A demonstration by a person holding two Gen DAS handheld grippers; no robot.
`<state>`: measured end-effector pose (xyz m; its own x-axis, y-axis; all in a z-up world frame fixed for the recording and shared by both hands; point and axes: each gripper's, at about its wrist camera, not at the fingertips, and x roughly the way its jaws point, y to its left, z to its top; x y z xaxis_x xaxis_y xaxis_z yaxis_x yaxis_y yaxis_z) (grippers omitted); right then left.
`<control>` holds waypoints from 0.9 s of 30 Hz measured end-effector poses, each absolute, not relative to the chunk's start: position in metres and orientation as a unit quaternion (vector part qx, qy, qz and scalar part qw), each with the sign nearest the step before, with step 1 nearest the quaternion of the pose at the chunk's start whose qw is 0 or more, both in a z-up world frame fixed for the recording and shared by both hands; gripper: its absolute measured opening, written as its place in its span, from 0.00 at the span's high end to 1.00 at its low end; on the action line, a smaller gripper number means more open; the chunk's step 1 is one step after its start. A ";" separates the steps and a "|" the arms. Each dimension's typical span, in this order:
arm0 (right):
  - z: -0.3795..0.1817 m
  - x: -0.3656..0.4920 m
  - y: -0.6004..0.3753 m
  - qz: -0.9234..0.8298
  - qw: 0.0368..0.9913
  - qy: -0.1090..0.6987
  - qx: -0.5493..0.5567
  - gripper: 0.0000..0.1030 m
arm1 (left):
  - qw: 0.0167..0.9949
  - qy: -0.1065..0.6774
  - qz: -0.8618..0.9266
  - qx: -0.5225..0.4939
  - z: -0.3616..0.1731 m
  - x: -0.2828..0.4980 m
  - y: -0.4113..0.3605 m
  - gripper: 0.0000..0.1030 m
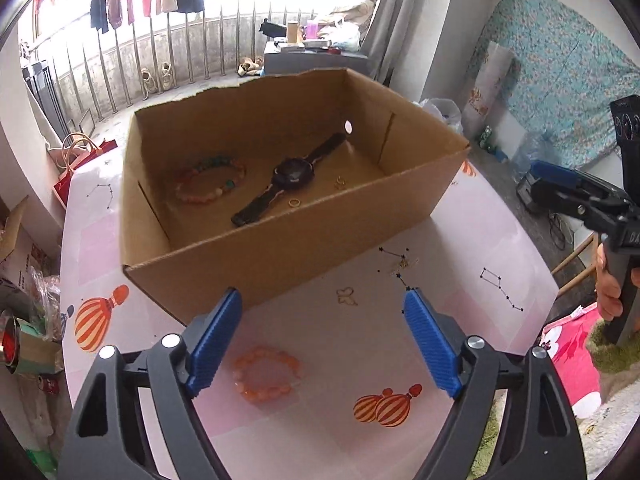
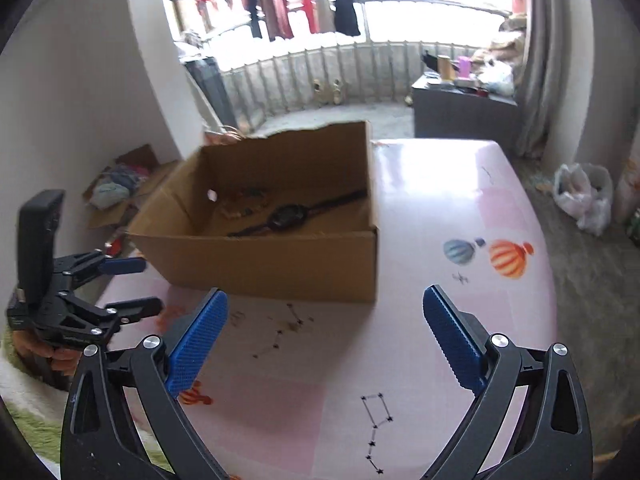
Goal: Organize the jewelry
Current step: 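Withdraw both grippers from the box toward the gold butterfly charm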
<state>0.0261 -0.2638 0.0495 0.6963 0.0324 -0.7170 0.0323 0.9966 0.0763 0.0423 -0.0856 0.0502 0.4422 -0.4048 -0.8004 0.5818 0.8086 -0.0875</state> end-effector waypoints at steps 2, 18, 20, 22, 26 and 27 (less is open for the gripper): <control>0.023 0.028 -0.267 -0.051 0.902 0.426 0.046 0.09 | 0.840 0.450 -0.273 0.128 0.034 0.044 -0.101 0.21; -0.054 0.042 -0.261 -0.114 0.861 0.495 -0.002 0.08 | 0.808 0.529 -0.208 0.156 -0.025 0.067 -0.132 0.19; -0.055 0.043 -0.260 -0.113 0.863 0.493 -0.004 0.08 | 0.806 0.533 -0.205 0.155 -0.027 0.069 -0.132 0.19; -0.056 0.044 -0.259 -0.113 0.864 0.491 -0.006 0.08 | 0.806 0.535 -0.203 0.150 -0.027 0.071 -0.131 0.17; -0.057 0.039 -0.259 -0.115 0.864 0.490 0.001 0.08 | 0.805 0.538 -0.203 0.145 -0.029 0.075 -0.130 0.15; -0.057 0.038 -0.258 -0.116 0.864 0.490 0.001 0.08 | 0.805 0.538 -0.204 0.145 -0.029 0.076 -0.130 0.15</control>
